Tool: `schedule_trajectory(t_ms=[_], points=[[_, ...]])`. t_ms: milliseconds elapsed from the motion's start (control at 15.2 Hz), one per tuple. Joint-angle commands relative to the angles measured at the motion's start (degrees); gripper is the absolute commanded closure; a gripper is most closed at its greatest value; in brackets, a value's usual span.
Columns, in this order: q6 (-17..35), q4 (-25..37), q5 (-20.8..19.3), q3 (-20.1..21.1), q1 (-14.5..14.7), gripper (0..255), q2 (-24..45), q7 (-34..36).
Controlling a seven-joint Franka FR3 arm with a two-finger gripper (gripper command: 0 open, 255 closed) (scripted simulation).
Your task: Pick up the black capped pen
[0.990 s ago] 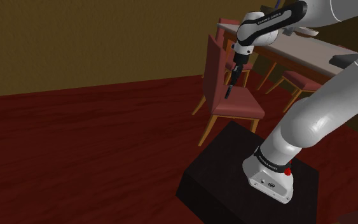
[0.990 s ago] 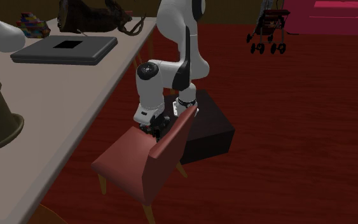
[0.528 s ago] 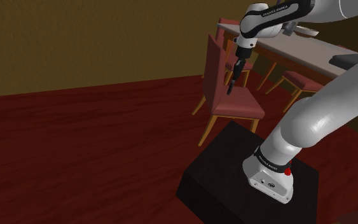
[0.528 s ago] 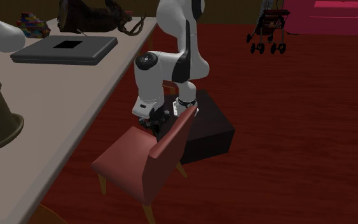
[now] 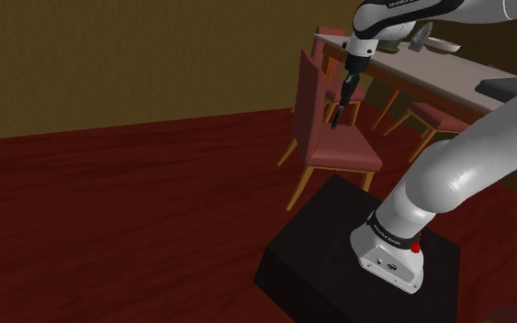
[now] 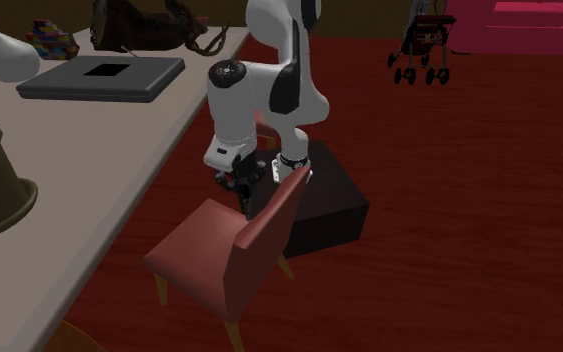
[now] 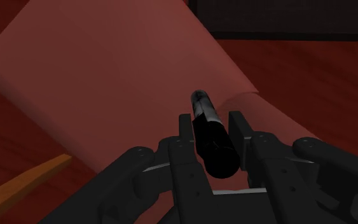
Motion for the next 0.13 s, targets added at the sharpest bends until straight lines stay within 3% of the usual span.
schedule_trajectory(t_ms=[0,66], points=[[-0.9,0.7,0.0,0.2,0.0,255,-0.2,0.1],[-0.9,0.7,0.0,0.2,0.1,255,-0.2,0.1]])
